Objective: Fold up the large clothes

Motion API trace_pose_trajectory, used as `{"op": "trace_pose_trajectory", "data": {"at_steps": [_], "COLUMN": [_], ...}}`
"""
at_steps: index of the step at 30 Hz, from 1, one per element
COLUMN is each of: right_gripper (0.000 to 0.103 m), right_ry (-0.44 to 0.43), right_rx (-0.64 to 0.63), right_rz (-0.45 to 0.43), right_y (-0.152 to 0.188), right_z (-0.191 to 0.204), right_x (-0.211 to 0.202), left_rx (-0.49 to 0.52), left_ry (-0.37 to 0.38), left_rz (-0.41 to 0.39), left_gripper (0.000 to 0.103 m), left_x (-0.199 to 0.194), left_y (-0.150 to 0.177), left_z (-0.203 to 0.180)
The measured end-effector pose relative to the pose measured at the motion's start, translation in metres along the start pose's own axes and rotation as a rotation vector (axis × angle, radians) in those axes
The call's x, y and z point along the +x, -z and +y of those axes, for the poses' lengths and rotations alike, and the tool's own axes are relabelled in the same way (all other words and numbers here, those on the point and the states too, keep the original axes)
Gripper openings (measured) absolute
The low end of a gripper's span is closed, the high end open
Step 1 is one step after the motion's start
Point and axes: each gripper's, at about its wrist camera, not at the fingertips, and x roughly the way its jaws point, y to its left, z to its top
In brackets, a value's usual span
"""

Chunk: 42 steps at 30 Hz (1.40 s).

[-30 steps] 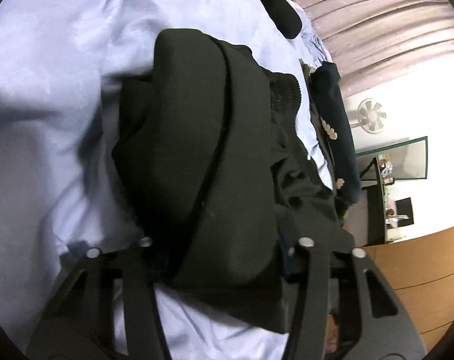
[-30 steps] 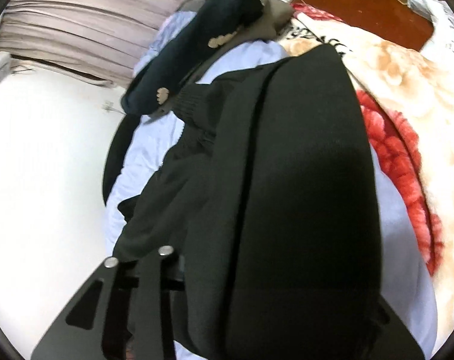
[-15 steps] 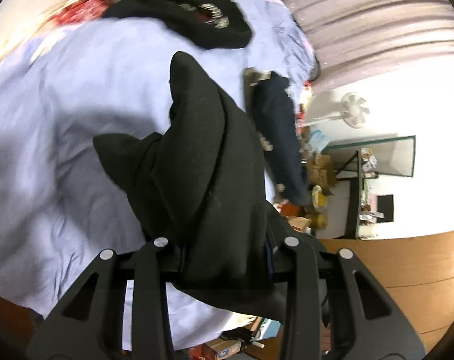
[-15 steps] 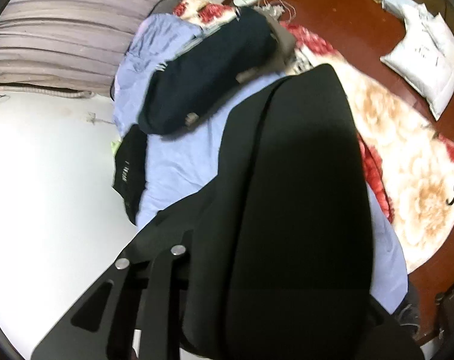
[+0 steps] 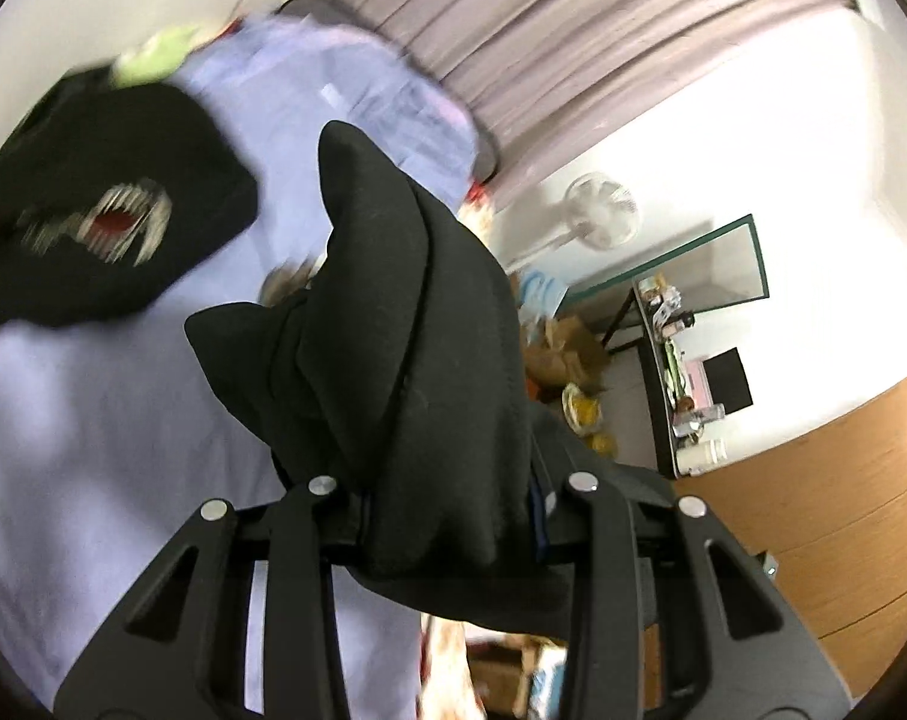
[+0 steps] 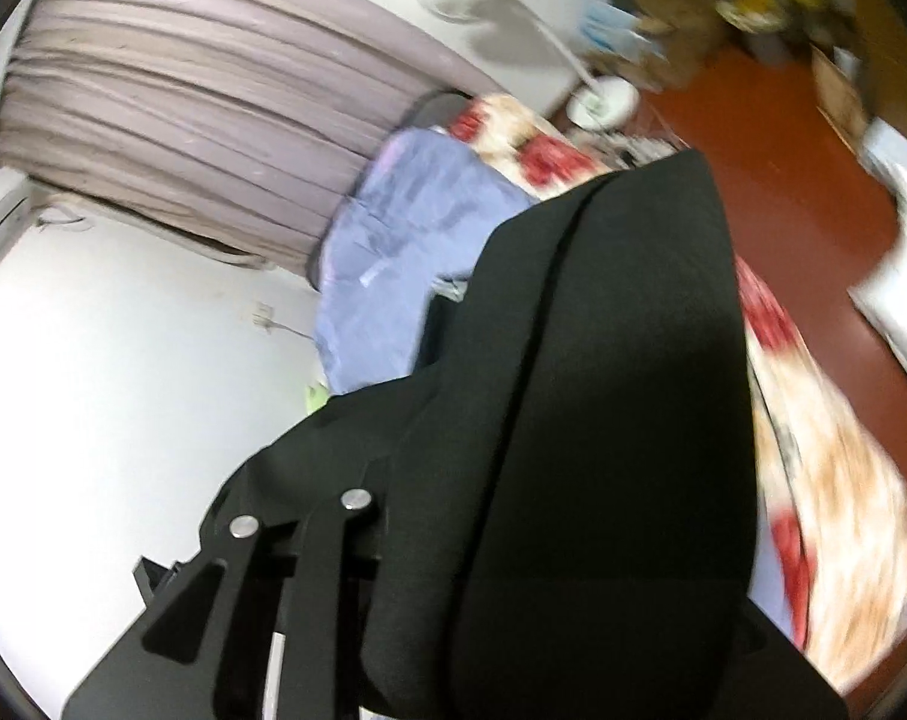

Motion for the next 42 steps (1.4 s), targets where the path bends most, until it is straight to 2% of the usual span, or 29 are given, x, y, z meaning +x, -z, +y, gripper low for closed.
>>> {"op": "trace_pose_trajectory", "data": {"at_steps": [4, 7, 9, 10, 13, 14, 15, 16, 18, 20, 21, 22, 24, 27, 28, 29, 30, 31, 32, 33, 34, 35, 36, 37, 39, 42], "right_gripper": [0.02, 0.02, 0.02, 0.02, 0.022, 0.025, 0.036, 0.043, 0.051, 0.068, 0.09, 0.096, 0.096, 0.096, 0.096, 0.094, 0.08, 0.041, 0.023, 0.006, 0.002, 0.001, 0.001, 0.0, 0.0, 0.0], "right_ry": [-0.052, -0.046, -0.024, -0.012, 0.068, 0.111, 0.13, 0.121, 0.089, 0.11, 0.157, 0.191, 0.232, 0.31, 0.305, 0.294, 0.28, 0.287, 0.299, 0.303, 0.288, 0.272, 0.277, 0.303, 0.327, 0.327], "right_rx": [-0.148, -0.179, -0.161, -0.12, -0.027, 0.006, 0.032, 0.045, 0.04, 0.067, 0.083, 0.099, 0.065, -0.047, -0.088, -0.113, -0.143, -0.191, -0.219, -0.237, -0.238, -0.222, -0.203, -0.198, -0.176, -0.093], "right_rz": [-0.039, -0.061, -0.043, -0.013, 0.091, 0.132, 0.14, 0.131, 0.124, 0.149, 0.166, 0.166, 0.148, 0.063, 0.016, 0.002, 0.006, 0.032, 0.053, 0.071, 0.09, 0.126, 0.156, 0.162, 0.185, 0.283], "right_y": [-0.062, -0.076, -0.071, -0.067, -0.044, -0.03, -0.019, -0.008, 0.003, 0.007, 0.009, 0.015, 0.025, 0.038, 0.043, 0.044, 0.043, 0.047, 0.044, 0.043, 0.044, 0.047, 0.049, 0.051, 0.043, 0.032], "right_z": [-0.022, -0.069, -0.115, -0.148, -0.221, -0.246, -0.261, -0.272, -0.276, -0.28, -0.281, -0.281, -0.273, -0.247, -0.233, -0.226, -0.217, -0.206, -0.203, -0.198, -0.197, -0.199, -0.202, -0.202, -0.212, -0.235], "right_x": [0.053, 0.099, 0.134, 0.158, 0.219, 0.238, 0.245, 0.245, 0.235, 0.22, 0.21, 0.196, 0.161, 0.114, 0.104, 0.103, 0.107, 0.118, 0.131, 0.149, 0.163, 0.183, 0.202, 0.216, 0.243, 0.272], "left_rx": [0.031, 0.076, 0.133, 0.187, 0.23, 0.227, 0.215, 0.203, 0.181, 0.167, 0.174, 0.188, 0.219, 0.269, 0.295, 0.336, 0.374, 0.393, 0.416, 0.44, 0.45, 0.46, 0.459, 0.445, 0.426, 0.432], "left_ry": [-0.015, -0.022, -0.041, -0.067, -0.153, -0.2, -0.218, -0.244, -0.236, -0.218, -0.224, -0.235, -0.296, -0.298, -0.287, -0.273, -0.262, -0.25, -0.222, -0.205, -0.192, -0.188, -0.193, -0.212, -0.227, -0.251], "left_rz": [-0.047, -0.05, -0.04, -0.026, 0.043, 0.084, 0.108, 0.137, 0.152, 0.17, 0.191, 0.205, 0.199, 0.161, 0.14, 0.119, 0.109, 0.107, 0.109, 0.125, 0.145, 0.183, 0.212, 0.255, 0.288, 0.34], "left_gripper": [0.035, 0.035, 0.035, 0.035, 0.036, 0.037, 0.039, 0.044, 0.05, 0.055, 0.06, 0.065, 0.077, 0.077, 0.077, 0.077, 0.077, 0.073, 0.068, 0.052, 0.036, 0.029, 0.012, 0.004, 0.003, 0.003], "left_x": [0.071, 0.132, 0.186, 0.217, 0.278, 0.3, 0.309, 0.319, 0.318, 0.307, 0.299, 0.29, 0.268, 0.232, 0.224, 0.218, 0.217, 0.22, 0.227, 0.239, 0.252, 0.273, 0.284, 0.303, 0.32, 0.342], "left_y": [-0.031, -0.037, -0.035, -0.031, -0.015, -0.003, 0.004, 0.015, 0.025, 0.03, 0.033, 0.036, 0.048, 0.061, 0.064, 0.064, 0.063, 0.061, 0.058, 0.055, 0.052, 0.049, 0.052, 0.051, 0.049, 0.044], "left_z": [-0.008, 0.011, 0.033, 0.046, 0.084, 0.104, 0.116, 0.134, 0.153, 0.16, 0.16, 0.159, 0.153, 0.136, 0.129, 0.119, 0.109, 0.102, 0.095, 0.09, 0.089, 0.09, 0.097, 0.105, 0.115, 0.121]}}
